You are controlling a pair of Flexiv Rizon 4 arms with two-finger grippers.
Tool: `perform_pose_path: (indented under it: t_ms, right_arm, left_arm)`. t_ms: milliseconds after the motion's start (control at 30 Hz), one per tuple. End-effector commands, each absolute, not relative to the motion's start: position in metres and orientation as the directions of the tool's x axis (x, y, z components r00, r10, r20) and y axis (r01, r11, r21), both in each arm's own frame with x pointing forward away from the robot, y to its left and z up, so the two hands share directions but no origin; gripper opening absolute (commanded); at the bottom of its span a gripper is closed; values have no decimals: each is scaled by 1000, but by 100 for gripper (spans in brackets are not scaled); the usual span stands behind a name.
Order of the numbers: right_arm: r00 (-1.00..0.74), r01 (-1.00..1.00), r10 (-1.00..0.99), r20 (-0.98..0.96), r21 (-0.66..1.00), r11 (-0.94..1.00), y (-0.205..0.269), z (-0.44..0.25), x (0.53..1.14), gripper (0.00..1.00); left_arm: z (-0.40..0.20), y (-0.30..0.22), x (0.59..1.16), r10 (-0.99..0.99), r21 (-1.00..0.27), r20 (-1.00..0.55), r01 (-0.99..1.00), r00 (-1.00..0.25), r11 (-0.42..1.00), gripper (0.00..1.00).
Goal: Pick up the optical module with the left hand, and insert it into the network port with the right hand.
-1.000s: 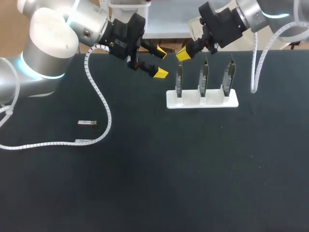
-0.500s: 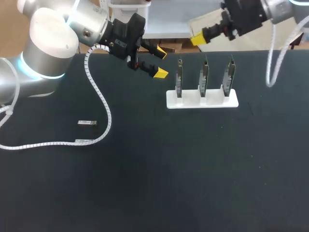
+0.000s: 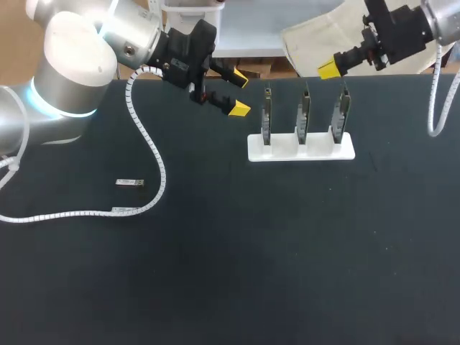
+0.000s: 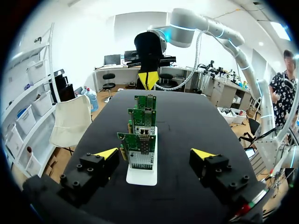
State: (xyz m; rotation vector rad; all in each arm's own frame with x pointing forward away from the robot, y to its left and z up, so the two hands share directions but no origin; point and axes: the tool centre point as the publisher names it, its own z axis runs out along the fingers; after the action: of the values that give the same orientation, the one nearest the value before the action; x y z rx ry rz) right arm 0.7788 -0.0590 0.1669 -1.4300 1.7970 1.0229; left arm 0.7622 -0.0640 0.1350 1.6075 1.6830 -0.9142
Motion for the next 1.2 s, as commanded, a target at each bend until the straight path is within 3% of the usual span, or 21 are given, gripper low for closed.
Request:
perform_pose_path:
  t_ms: [33,1200]
  right_arm:
    - [-222,-975,-505,-834,199,99,-64,165,779,0]
    - [-206,-975,-556,-805,218,45,-65,150,768,0]
  left_arm:
    - [135,-65,763,564,-60,-824,998,-58,15,100]
    - [135,-65,763,564,-60,-824,998,-58,15,100]
